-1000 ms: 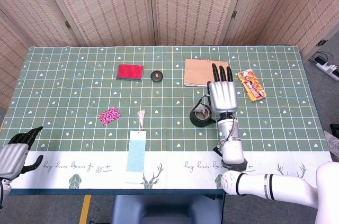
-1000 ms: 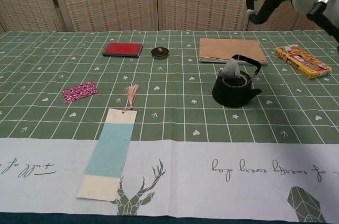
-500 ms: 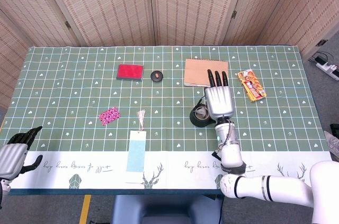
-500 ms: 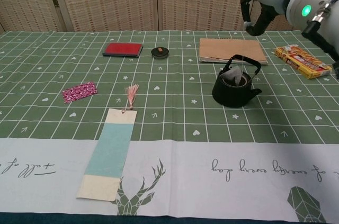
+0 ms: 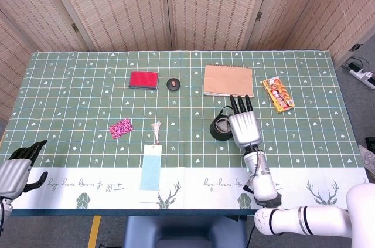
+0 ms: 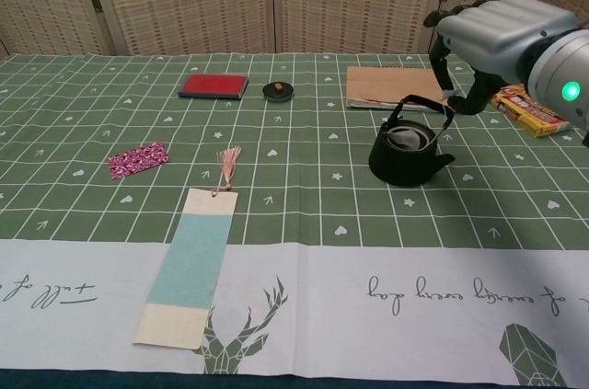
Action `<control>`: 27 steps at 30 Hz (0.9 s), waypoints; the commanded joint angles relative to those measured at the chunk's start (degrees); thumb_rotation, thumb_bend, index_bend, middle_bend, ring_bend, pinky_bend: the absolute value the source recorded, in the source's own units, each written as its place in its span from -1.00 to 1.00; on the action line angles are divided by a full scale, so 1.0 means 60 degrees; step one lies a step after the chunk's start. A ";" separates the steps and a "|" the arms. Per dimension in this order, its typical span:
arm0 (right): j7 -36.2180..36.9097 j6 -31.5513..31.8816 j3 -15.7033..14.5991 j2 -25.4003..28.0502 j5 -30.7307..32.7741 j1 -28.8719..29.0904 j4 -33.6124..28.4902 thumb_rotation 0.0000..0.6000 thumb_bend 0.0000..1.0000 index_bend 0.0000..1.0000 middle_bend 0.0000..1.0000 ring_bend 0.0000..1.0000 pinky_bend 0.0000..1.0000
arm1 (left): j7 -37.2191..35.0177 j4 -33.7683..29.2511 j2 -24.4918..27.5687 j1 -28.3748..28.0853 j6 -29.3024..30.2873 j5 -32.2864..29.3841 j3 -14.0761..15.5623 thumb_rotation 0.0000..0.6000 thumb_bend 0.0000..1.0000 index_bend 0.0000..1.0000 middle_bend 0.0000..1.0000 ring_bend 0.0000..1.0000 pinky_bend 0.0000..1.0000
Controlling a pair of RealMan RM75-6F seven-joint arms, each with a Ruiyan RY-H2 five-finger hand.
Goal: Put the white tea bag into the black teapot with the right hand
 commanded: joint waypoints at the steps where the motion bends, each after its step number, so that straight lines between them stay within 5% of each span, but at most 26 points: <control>1: -0.0134 -0.0156 -0.0198 -0.0097 -0.0011 -0.0030 0.0045 1.00 -0.15 0.31 -0.85 -1.00 -1.00 | -0.0041 -0.0015 0.0024 0.0008 0.0011 0.0023 0.0009 1.00 -0.25 -1.00 -0.82 -0.70 -0.71; 13: -0.0161 -0.0825 -0.0518 0.0012 -0.0135 -0.0040 -0.0369 1.00 -0.16 0.27 -0.86 -1.00 -1.00 | -0.0106 -0.0056 0.0081 0.0010 -0.0036 -0.0021 0.0010 1.00 -0.25 -1.00 -0.79 -0.68 -0.71; 22: -0.0207 -0.1352 -0.0443 0.0498 0.1046 0.0018 -0.1161 1.00 -0.15 -0.84 -1.00 -1.00 -1.00 | -0.0082 -0.0054 0.0071 -0.0001 -0.0070 -0.0099 -0.0021 1.00 -0.24 -1.00 -0.79 -0.67 -0.71; 27: -0.0192 -0.1406 -0.0495 0.0715 0.1208 0.0101 -0.1431 1.00 -0.15 -1.00 -1.00 -1.00 -1.00 | -0.0057 -0.0055 0.0069 -0.0003 -0.0084 -0.0131 -0.0030 1.00 -0.24 -1.00 -0.79 -0.67 -0.71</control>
